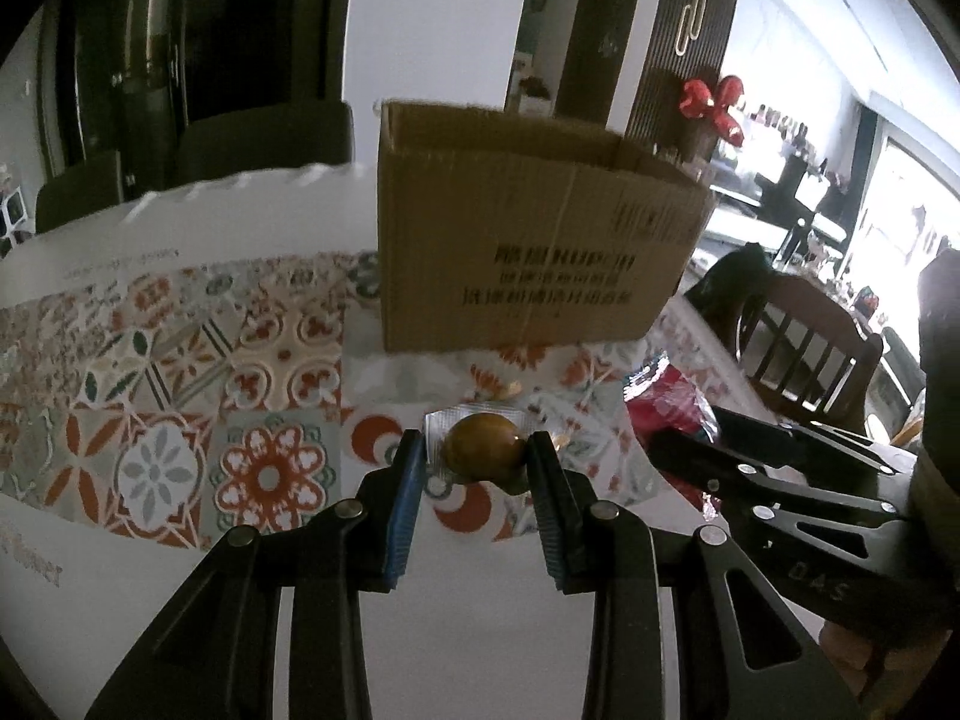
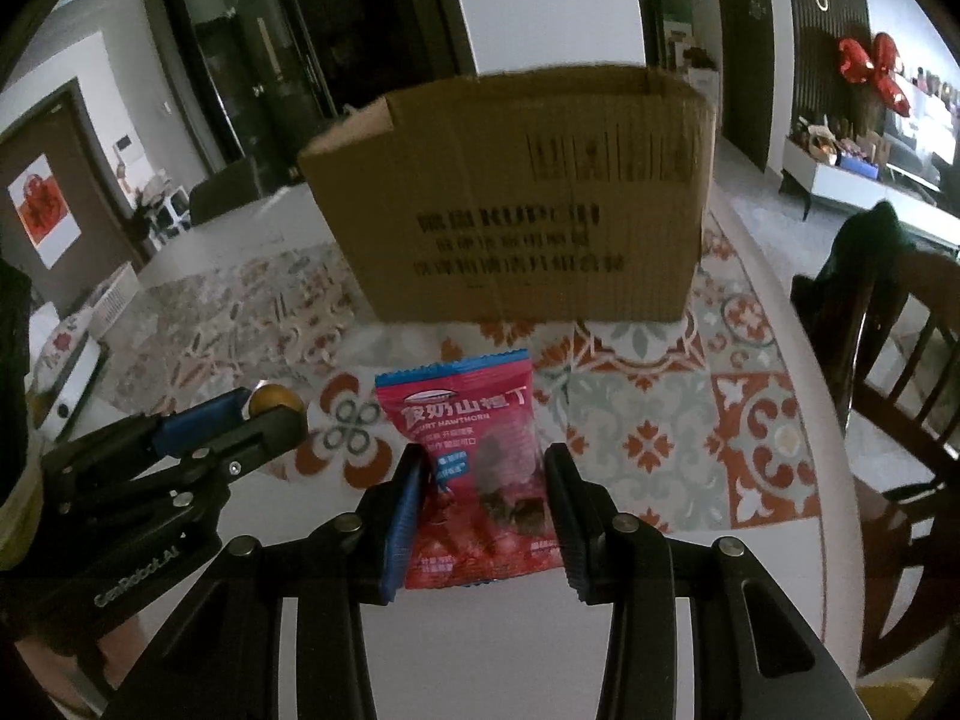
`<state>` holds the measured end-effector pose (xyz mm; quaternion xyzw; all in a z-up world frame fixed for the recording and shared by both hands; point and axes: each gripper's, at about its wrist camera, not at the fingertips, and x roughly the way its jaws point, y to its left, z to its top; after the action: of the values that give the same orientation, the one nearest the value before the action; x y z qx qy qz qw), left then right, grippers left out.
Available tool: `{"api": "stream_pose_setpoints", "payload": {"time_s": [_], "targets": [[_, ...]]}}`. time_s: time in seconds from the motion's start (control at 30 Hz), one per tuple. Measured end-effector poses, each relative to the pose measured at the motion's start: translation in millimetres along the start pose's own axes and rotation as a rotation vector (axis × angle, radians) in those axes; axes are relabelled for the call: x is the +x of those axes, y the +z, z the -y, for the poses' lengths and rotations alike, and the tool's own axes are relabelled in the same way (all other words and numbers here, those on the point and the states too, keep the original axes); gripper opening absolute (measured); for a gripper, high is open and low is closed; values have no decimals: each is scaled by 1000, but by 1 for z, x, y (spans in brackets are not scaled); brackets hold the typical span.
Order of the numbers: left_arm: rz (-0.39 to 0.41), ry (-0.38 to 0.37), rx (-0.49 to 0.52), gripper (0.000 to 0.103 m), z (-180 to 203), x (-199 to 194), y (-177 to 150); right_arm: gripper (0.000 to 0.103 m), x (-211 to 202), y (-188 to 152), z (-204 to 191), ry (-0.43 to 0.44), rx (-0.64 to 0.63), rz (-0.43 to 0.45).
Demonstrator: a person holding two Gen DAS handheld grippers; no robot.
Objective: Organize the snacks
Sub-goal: 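Carry the red packet and brown candy over the box with both tools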
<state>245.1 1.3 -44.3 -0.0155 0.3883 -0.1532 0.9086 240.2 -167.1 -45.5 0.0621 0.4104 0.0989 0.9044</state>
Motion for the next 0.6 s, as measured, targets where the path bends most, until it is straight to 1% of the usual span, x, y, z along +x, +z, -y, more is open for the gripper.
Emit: {"api": "stream_pose_setpoints", "payload": {"time_s": [0.43,0.6], "targets": [[135,-5,47,34,9,-29,48,41,-33,45,-5,20,-24,134],[167,-3,62,34,12,-32,65,41,-41,64,-6,27,-27,171]]}}
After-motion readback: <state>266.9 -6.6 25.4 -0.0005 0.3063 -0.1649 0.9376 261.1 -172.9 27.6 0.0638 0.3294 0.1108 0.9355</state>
